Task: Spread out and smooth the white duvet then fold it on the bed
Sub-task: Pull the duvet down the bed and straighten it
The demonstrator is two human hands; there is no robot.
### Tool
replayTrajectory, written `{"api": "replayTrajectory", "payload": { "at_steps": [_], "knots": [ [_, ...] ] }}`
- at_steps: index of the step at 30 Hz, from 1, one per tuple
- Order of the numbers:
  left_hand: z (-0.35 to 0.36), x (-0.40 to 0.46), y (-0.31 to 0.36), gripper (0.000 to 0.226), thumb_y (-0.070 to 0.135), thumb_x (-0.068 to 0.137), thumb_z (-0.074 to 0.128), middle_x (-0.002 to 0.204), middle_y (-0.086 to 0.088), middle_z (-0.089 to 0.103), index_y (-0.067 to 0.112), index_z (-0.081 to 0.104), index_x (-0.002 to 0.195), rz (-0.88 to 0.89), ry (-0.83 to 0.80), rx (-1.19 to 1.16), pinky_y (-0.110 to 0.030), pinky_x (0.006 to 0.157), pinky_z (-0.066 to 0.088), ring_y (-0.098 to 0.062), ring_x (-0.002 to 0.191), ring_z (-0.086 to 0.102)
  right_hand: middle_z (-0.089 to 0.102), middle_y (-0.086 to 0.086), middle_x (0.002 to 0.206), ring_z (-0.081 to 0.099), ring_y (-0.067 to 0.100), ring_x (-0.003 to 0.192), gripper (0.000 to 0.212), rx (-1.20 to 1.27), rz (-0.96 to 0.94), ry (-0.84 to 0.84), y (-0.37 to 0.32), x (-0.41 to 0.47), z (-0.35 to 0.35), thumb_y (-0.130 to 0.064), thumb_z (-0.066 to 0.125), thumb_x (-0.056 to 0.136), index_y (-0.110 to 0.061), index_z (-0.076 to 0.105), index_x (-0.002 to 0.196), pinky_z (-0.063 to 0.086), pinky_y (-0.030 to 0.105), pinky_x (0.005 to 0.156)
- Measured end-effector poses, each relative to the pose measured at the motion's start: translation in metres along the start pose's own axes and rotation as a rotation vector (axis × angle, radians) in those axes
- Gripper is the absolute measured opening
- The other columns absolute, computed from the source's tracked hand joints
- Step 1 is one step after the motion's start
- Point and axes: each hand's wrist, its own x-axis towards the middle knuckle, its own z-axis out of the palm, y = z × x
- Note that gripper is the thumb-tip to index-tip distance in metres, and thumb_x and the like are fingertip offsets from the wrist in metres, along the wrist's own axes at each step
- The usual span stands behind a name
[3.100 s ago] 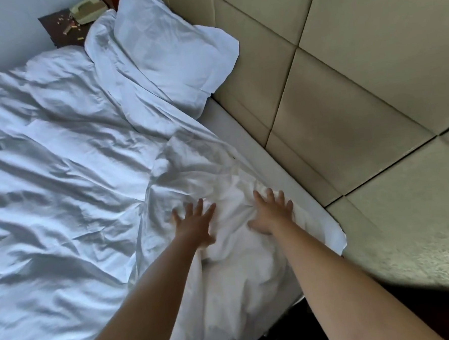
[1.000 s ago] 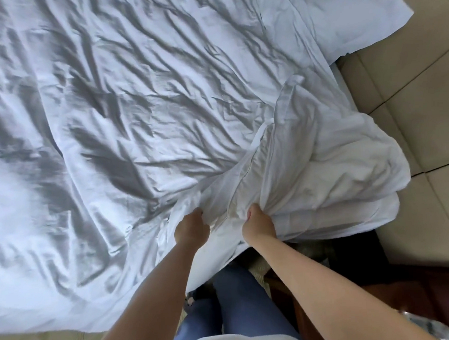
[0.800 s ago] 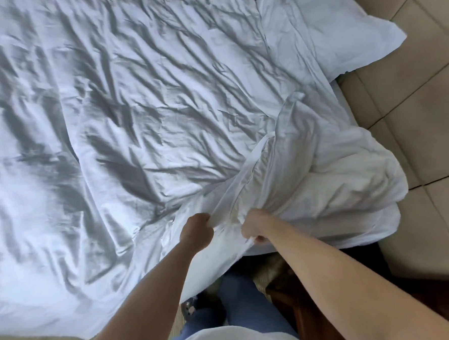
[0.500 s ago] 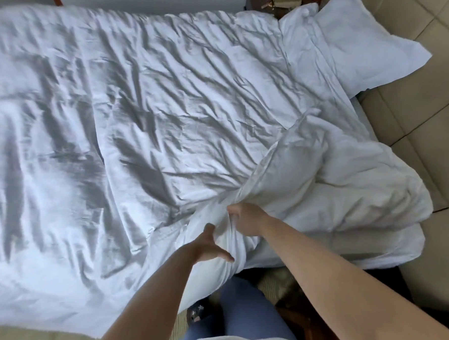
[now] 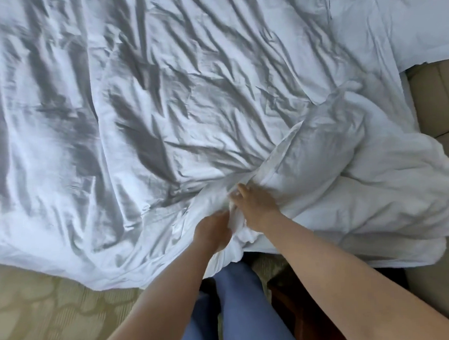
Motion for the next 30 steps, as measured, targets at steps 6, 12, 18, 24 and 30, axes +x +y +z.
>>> {"api": "replayTrajectory", "payload": {
  "at_steps": [6, 12, 18, 24, 30],
  "knots": [
    [-0.054, -0.009, 0.004, 0.033, 0.007, 0.088, 0.04, 0.111, 0.0, 0.053, 0.018, 0.051, 0.117, 0.032, 0.161, 0.231, -0.033, 0.073, 0.045, -0.023, 0.103, 0.058, 0.048, 0.005, 0.123, 0.058, 0.03, 0.105, 0.029, -0.048, 0.009, 0.075, 0.005, 0.012, -0.047, -0.018, 0.051, 0.094, -0.014, 0.057, 0.122, 0.047, 0.039, 0.085],
    [-0.164, 0.0, 0.028, 0.032, 0.002, 0.088, 0.041, 0.107, -0.005, 0.062, 0.017, 0.053, 0.113, -0.09, 0.431, 0.356, -0.033, 0.078, 0.048, -0.023, 0.109, 0.057, 0.054, 0.008, 0.119, 0.062, 0.029, 0.104, 0.026, 0.117, 0.031, 0.42, 0.025, 0.02, -0.138, -0.016, 0.05, 0.094, -0.01, 0.051, 0.119, 0.048, 0.035, 0.077],
    [-0.294, 0.042, 0.077, 0.028, 0.003, 0.091, 0.04, 0.106, -0.008, 0.062, 0.011, 0.054, 0.113, -0.081, 0.802, 0.428, -0.034, 0.068, 0.047, -0.026, 0.11, 0.055, 0.055, 0.011, 0.116, 0.064, 0.03, 0.097, 0.024, 0.313, 0.243, 0.874, 0.069, 0.031, -0.241, -0.004, 0.044, 0.092, -0.006, 0.051, 0.115, 0.049, 0.035, 0.073],
    [-0.339, 0.093, 0.133, 0.025, -0.004, 0.07, 0.044, 0.083, -0.009, 0.06, 0.005, 0.061, 0.085, 0.141, 1.021, 0.378, -0.03, 0.045, 0.043, -0.029, 0.085, 0.06, 0.054, 0.018, 0.113, 0.06, 0.034, 0.094, 0.029, 0.648, 0.294, 1.252, 0.141, 0.07, -0.265, 0.009, 0.053, 0.077, -0.002, 0.058, 0.103, 0.052, 0.038, 0.073],
    [-0.266, 0.142, 0.089, 0.075, 0.009, 0.085, 0.049, 0.157, -0.009, 0.01, 0.021, 0.014, 0.15, -0.249, 0.272, 0.219, -0.043, 0.117, 0.02, -0.027, 0.145, 0.009, 0.009, 0.008, 0.159, 0.029, 0.03, 0.14, 0.073, 0.616, 0.031, 0.281, 0.169, 0.121, -0.201, -0.017, 0.051, 0.092, -0.021, 0.009, 0.152, 0.033, 0.038, 0.11]
  ]
}}
